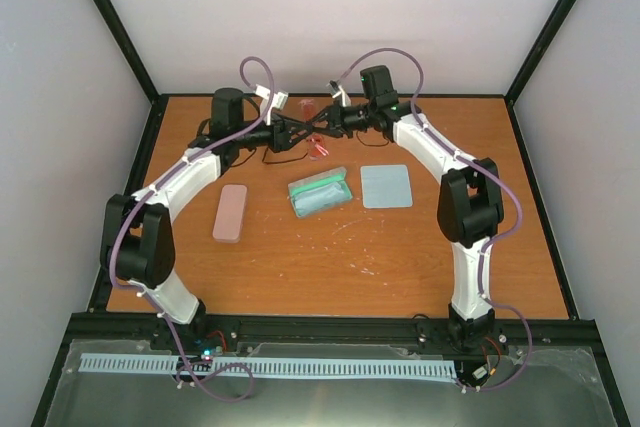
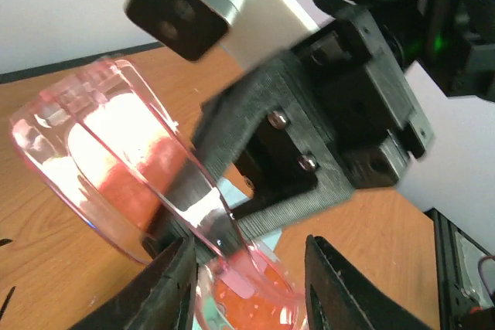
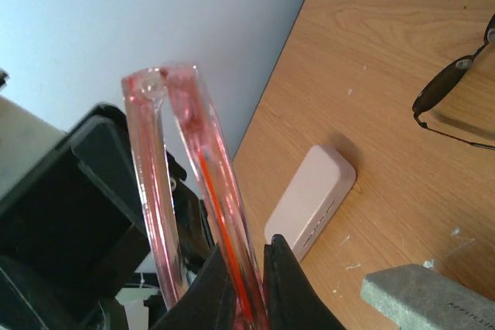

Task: Organize the sunglasses
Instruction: Fold the sunglasses.

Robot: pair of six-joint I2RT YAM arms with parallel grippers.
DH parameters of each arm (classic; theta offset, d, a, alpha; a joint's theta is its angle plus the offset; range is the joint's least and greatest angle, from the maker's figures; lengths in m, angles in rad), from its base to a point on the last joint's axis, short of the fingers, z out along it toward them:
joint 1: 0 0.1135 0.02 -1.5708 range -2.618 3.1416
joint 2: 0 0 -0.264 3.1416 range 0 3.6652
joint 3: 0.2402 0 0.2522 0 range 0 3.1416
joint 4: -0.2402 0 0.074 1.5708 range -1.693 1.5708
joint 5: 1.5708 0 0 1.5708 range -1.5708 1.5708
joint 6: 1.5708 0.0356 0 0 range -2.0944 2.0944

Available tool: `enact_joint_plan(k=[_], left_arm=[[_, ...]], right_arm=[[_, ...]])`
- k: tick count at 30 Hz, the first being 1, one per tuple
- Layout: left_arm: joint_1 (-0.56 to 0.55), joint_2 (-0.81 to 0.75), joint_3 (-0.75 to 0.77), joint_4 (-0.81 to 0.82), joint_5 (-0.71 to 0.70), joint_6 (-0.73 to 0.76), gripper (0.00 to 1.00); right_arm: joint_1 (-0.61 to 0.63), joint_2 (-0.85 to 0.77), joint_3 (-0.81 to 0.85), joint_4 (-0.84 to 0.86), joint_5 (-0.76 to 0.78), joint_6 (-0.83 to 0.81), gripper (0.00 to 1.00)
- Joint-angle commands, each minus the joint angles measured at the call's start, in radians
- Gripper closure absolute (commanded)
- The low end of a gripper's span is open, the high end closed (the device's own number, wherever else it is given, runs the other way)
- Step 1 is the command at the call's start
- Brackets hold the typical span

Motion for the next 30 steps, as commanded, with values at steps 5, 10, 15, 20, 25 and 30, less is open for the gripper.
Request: enact_joint_plan(k=[5,10,15,20,25,30], left_arm=[[-0.029,-0.012,-0.012,-0.002,-0.03,0.044,0.59],[0.014,-0.047,0.016,-0.064,-0.094,0.071,0.49],[0.048,-0.135,-0.025,-0.105,-0.101,0.125,0.47],[-0.016,-0.209,-0.07,-0.211,-0.036,0.219,0.74],[-0.117,-0.275,-0.149,-0.298,-0.03,0.349,0.83],[-0.17,-0.297,-0.162,-0.322,-0.005,0.391,0.83]], right_arm=[[0.003,-0.004,0.079,-0.025,-0.027,-0.012,0.97],[-0.034,-0.032,0.015,-0.108,0.0,-0.087,0.97],[-0.096,-0.044,-0.015,-0.1,0.02,-0.067,0.97],[-0.106,0.013,0.075,-0.091,0.036,-0.015,0.97],[-0.099,0.081,0.173,-0.093,0.042,0.021,0.97],[-0.074,0.1,0.212,-0.14,0.045,-0.004,0.97]])
